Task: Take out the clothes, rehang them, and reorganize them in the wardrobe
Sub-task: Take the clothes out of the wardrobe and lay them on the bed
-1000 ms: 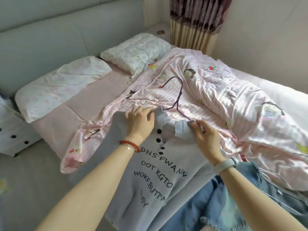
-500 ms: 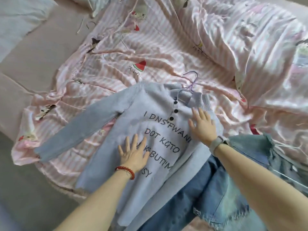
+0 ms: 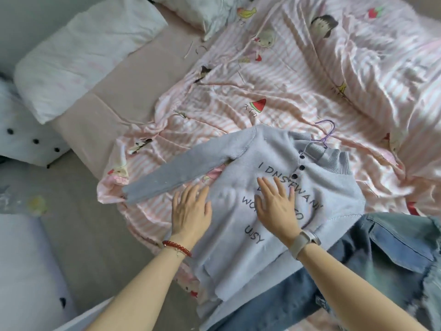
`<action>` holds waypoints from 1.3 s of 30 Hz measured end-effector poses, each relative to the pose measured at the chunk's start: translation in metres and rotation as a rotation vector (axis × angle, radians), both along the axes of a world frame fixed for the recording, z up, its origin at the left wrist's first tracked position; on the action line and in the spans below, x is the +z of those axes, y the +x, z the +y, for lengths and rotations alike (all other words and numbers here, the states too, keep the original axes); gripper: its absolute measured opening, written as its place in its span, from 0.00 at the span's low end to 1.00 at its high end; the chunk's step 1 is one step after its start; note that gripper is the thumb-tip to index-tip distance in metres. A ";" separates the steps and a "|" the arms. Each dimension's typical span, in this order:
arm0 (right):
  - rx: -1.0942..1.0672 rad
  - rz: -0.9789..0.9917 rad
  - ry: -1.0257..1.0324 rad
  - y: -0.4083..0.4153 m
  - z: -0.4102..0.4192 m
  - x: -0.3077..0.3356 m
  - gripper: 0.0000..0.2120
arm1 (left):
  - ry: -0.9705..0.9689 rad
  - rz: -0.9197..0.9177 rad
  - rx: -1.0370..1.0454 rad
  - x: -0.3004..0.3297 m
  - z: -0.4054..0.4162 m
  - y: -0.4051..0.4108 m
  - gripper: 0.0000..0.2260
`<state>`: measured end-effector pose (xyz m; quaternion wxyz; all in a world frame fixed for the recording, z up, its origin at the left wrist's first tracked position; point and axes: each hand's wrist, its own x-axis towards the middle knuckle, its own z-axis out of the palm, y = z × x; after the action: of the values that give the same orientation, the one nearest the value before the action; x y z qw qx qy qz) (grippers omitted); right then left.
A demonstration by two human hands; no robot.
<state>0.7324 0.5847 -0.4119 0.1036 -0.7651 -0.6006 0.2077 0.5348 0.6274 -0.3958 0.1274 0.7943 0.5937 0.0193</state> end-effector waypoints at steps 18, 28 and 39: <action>1.198 0.357 0.413 -0.474 -0.199 0.184 0.15 | 0.527 0.210 0.978 0.177 -0.376 -0.413 0.12; 1.679 0.612 0.370 -0.712 -0.353 0.252 0.16 | 0.632 0.481 1.563 0.253 -0.603 -0.540 0.14; 1.772 0.774 0.106 -0.933 -0.432 0.330 0.16 | 0.588 0.559 1.679 0.341 -0.623 -0.687 0.18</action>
<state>-0.2008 0.1526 -0.0823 0.1343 0.0921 -0.8925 0.4206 -0.1526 0.0040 -0.0550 -0.2822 0.0808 0.9539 0.0629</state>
